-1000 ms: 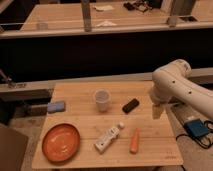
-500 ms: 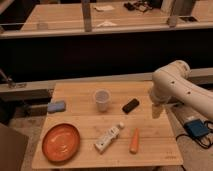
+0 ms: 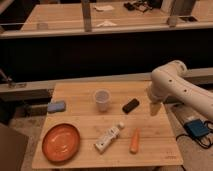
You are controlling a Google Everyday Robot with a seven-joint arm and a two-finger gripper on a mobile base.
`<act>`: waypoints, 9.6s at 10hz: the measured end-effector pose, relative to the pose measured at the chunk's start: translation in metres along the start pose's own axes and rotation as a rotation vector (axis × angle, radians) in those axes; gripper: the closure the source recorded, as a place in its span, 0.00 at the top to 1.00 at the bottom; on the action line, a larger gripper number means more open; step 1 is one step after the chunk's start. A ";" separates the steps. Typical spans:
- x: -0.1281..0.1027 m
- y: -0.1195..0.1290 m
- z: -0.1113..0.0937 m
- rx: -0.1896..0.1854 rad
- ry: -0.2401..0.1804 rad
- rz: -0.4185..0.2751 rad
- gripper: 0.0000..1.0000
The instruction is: Place the eraser in the ceramic cup
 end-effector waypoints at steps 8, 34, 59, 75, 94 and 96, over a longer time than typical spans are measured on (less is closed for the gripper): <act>-0.005 -0.024 0.042 -0.008 -0.036 -0.036 0.80; -0.025 -0.037 0.152 -0.117 -0.075 -0.143 0.80; -0.040 -0.063 0.105 -0.082 -0.016 -0.247 0.08; -0.053 -0.062 0.117 -0.063 -0.020 -0.345 0.51; -0.046 -0.054 0.165 -0.121 -0.077 -0.385 0.80; -0.049 -0.052 0.167 -0.126 -0.085 -0.388 0.75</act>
